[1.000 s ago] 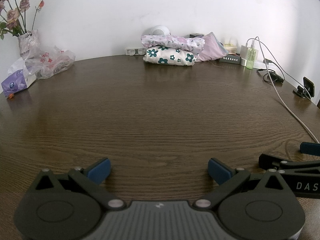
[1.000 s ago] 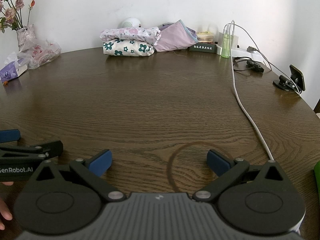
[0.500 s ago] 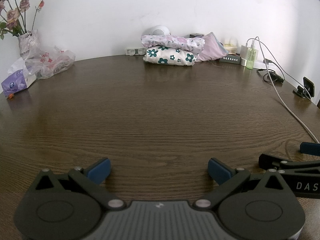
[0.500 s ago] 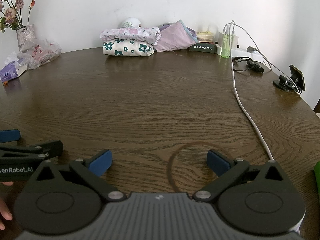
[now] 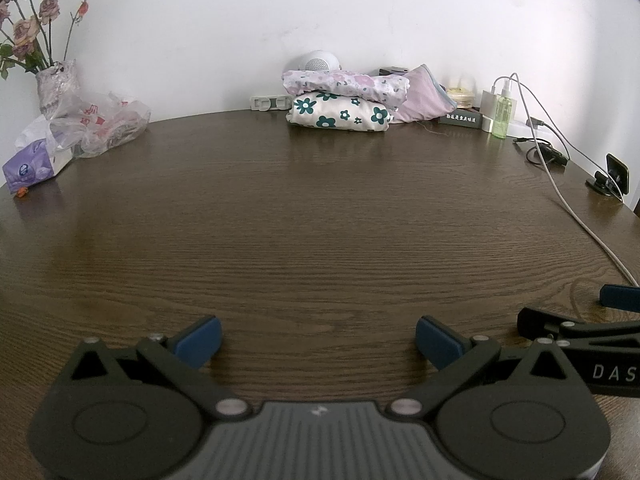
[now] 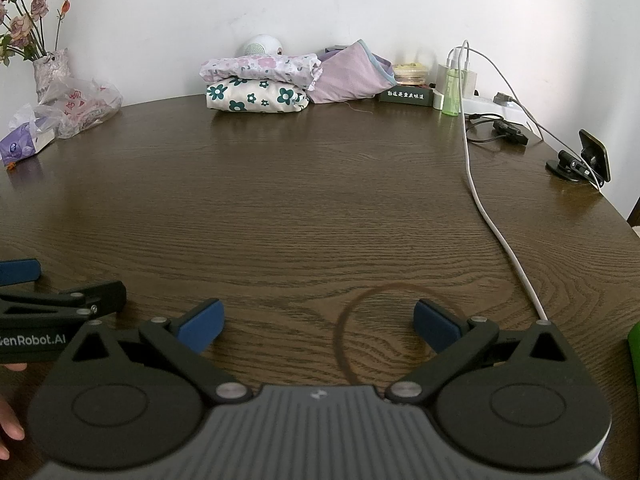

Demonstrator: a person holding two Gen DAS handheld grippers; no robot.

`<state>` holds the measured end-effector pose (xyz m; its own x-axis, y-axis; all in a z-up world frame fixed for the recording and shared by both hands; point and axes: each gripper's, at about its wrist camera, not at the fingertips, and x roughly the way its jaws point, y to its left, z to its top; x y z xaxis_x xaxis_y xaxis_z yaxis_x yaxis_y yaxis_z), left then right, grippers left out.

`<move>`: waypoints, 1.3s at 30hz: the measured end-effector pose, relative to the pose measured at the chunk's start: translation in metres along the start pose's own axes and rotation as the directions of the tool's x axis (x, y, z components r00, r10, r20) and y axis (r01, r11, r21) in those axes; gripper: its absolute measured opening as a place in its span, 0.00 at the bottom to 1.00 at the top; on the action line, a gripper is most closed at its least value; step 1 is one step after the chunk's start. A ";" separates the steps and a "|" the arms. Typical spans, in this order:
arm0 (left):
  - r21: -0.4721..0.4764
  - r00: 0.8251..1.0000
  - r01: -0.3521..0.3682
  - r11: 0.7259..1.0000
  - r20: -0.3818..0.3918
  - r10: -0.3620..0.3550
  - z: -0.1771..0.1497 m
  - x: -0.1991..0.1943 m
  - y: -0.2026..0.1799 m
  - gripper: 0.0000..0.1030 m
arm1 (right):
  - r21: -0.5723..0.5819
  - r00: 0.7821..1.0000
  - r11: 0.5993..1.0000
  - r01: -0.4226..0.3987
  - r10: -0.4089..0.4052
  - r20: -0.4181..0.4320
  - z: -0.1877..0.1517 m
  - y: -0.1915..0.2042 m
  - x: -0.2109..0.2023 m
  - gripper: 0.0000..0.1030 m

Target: Fold clothes

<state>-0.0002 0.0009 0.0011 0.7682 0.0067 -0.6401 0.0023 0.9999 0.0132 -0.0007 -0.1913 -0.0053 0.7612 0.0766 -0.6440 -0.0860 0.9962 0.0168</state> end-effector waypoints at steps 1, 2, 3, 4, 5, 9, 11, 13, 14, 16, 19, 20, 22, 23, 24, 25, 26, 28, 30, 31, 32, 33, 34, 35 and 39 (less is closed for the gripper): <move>0.000 1.000 0.000 1.000 0.000 0.000 0.000 0.000 0.000 1.00 | 0.000 1.000 1.000 0.000 0.000 0.000 0.000 0.000 0.000 0.99; 0.000 1.000 0.000 1.000 0.000 0.000 0.000 0.000 0.000 1.00 | 0.000 1.000 1.000 0.000 0.000 0.000 0.000 0.000 0.000 0.99; 0.000 1.000 0.000 1.000 0.000 0.000 0.000 0.000 0.000 1.00 | 0.000 1.000 1.000 0.000 0.000 0.000 0.000 0.000 0.000 0.99; 0.000 1.000 0.000 1.000 0.000 0.000 0.000 0.000 0.000 1.00 | 0.000 1.000 1.000 0.000 0.000 0.000 0.000 0.000 0.000 0.99; -0.001 1.000 0.000 1.000 0.000 0.000 0.000 0.000 0.000 1.00 | 0.000 1.000 1.000 0.000 0.000 0.000 0.000 0.000 0.000 0.99; -0.001 1.000 0.000 1.000 0.000 0.000 -0.001 -0.001 0.000 1.00 | 0.000 1.000 1.000 0.000 0.000 0.000 0.000 0.000 0.000 0.99; -0.001 1.000 0.000 1.000 0.000 0.000 -0.002 0.000 0.000 1.00 | 0.000 1.000 1.000 0.000 0.000 0.000 0.001 0.001 0.000 0.99; -0.001 1.000 0.000 1.000 0.000 0.000 -0.002 0.001 0.000 1.00 | 0.000 1.000 1.000 0.000 0.000 0.000 0.001 0.001 0.000 0.99; -0.001 1.000 0.000 1.000 0.000 0.000 -0.002 0.001 0.000 1.00 | 0.000 1.000 1.000 0.000 0.000 0.000 0.001 0.001 0.000 0.99; -0.001 1.000 -0.001 1.000 0.000 0.001 -0.002 0.002 -0.001 1.00 | 0.000 1.000 1.000 0.000 0.000 0.000 0.001 0.001 0.000 0.99; -0.001 1.000 -0.001 1.000 0.000 0.001 -0.002 0.001 -0.001 1.00 | 0.000 1.000 1.000 0.000 0.000 0.000 0.001 0.001 0.000 0.99; -0.001 1.000 -0.001 1.000 0.000 0.001 -0.001 0.001 -0.001 1.00 | 0.000 1.000 1.000 0.000 0.000 0.000 0.001 0.001 0.000 0.99; -0.001 1.000 -0.002 1.000 0.000 0.002 -0.001 0.000 0.000 1.00 | 0.000 1.000 1.000 0.000 0.000 0.000 0.001 0.001 0.001 0.99; -0.001 1.000 -0.002 1.000 -0.001 0.002 -0.001 0.000 0.000 1.00 | 0.000 1.000 1.000 0.000 0.000 0.000 0.001 0.001 0.001 0.99; -0.001 1.000 -0.002 1.000 -0.001 0.002 -0.001 0.000 0.000 1.00 | 0.000 1.000 1.000 0.000 0.000 0.000 0.001 0.001 0.001 0.99; -0.001 1.000 -0.002 1.000 0.000 0.002 -0.001 0.000 0.000 1.00 | -0.001 1.000 1.000 0.001 -0.001 0.000 0.001 0.001 0.001 0.99; -0.001 1.000 -0.001 1.000 0.000 0.001 -0.002 0.000 0.000 1.00 | -0.001 1.000 1.000 0.001 -0.001 0.000 0.000 0.001 0.001 0.99; -0.001 1.000 0.000 1.000 0.000 0.000 -0.002 0.001 0.000 1.00 | -0.001 1.000 1.000 0.000 0.000 0.000 0.000 0.001 0.001 0.99; -0.001 1.000 0.000 1.000 0.000 0.000 -0.002 0.001 0.000 1.00 | -0.001 1.000 1.000 0.001 -0.001 0.000 0.000 0.001 0.001 0.99; -0.001 1.000 0.000 1.000 0.000 0.000 -0.002 0.001 0.000 1.00 | -0.001 1.000 1.000 0.001 -0.001 0.000 0.000 0.001 0.001 0.99; -0.001 1.000 0.000 1.000 0.000 0.000 -0.002 0.000 0.001 1.00 | -0.001 1.000 1.000 0.001 -0.001 0.000 0.000 0.001 0.001 0.99; -0.001 1.000 0.000 1.000 0.000 0.000 -0.002 0.001 0.001 1.00 | -0.001 1.000 1.000 0.001 -0.001 0.000 0.000 0.001 0.001 0.99; -0.001 1.000 0.001 1.000 0.001 -0.001 -0.002 0.001 0.001 1.00 | -0.001 1.000 1.000 0.001 -0.001 0.000 0.000 0.000 0.001 0.99; -0.001 1.000 0.001 1.000 0.001 -0.001 -0.002 0.001 0.001 1.00 | -0.001 1.000 1.000 0.001 -0.001 0.000 0.000 0.000 0.001 0.99; -0.001 1.000 0.001 1.000 0.001 -0.001 -0.002 0.001 0.001 1.00 | -0.001 1.000 1.000 0.001 -0.001 0.000 0.000 0.000 0.001 0.99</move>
<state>-0.0008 0.0019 -0.0005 0.7686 0.0062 -0.6397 0.0020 0.9999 0.0121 0.0002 -0.1913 -0.0056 0.7612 0.0759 -0.6441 -0.0863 0.9962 0.0155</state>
